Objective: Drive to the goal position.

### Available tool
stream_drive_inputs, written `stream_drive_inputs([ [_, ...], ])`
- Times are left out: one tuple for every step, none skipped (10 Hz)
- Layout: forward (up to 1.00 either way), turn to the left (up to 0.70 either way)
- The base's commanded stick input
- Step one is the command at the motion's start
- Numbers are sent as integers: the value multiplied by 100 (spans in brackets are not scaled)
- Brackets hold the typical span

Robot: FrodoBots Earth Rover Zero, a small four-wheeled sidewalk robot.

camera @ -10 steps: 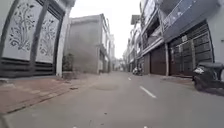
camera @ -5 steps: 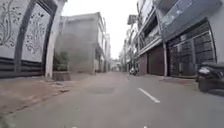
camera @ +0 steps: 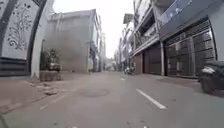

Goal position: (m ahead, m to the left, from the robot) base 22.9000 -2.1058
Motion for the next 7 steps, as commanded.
stream_drive_inputs([
  [85, -12],
  [85, -12],
  [85, -12],
  [85, -12],
  [85, -12],
  [85, -12],
  [85, -12],
])
